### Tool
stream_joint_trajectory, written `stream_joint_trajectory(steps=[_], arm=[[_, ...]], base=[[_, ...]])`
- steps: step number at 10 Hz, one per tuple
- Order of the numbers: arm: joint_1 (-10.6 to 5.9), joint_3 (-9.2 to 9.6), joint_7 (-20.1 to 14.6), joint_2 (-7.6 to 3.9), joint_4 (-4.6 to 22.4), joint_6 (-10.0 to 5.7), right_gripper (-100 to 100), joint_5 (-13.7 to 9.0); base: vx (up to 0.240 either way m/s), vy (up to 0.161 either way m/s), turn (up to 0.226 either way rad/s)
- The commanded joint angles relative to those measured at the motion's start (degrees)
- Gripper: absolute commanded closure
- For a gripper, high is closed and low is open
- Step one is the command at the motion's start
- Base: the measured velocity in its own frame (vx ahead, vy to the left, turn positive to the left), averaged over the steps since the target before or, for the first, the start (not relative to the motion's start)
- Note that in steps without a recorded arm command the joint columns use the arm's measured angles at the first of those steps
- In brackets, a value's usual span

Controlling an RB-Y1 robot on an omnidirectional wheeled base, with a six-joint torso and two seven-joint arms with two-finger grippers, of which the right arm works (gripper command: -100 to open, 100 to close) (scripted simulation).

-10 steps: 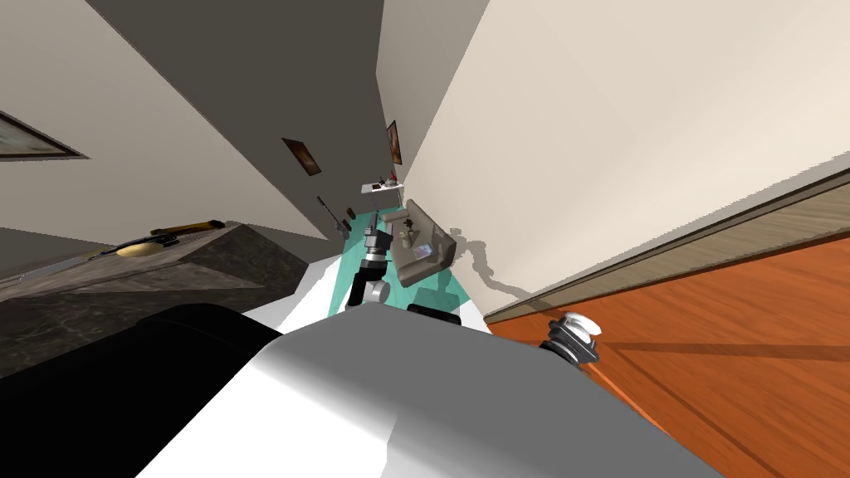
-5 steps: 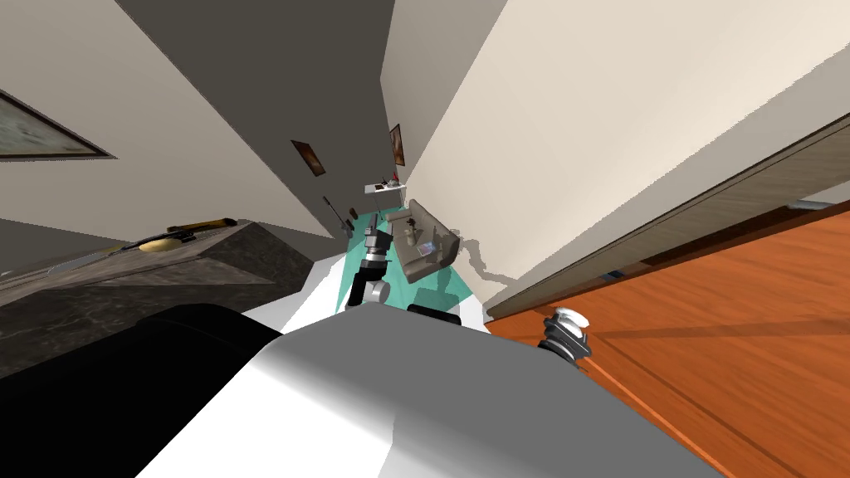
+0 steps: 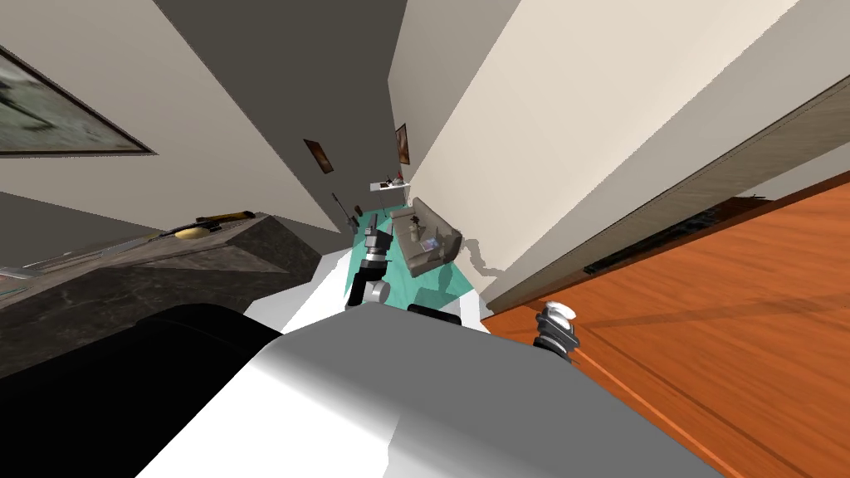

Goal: Pull the door open

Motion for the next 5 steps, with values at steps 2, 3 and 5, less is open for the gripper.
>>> stream_joint_trajectory(steps=[2, 3, 5], arm=[[0.37, 1.41, -0.75, -0.45, -0.77, -0.15, 100, 0.90], [0.53, 2.06, -1.10, -0.66, -1.12, -0.21, 100, 1.31], [1.09, 4.22, -2.25, -1.36, -2.29, -0.44, 100, 2.69]], base=[[-0.190, 0.012, 0.062], [-0.228, 0.047, 0.059], [-0.282, 0.060, 0.082]])
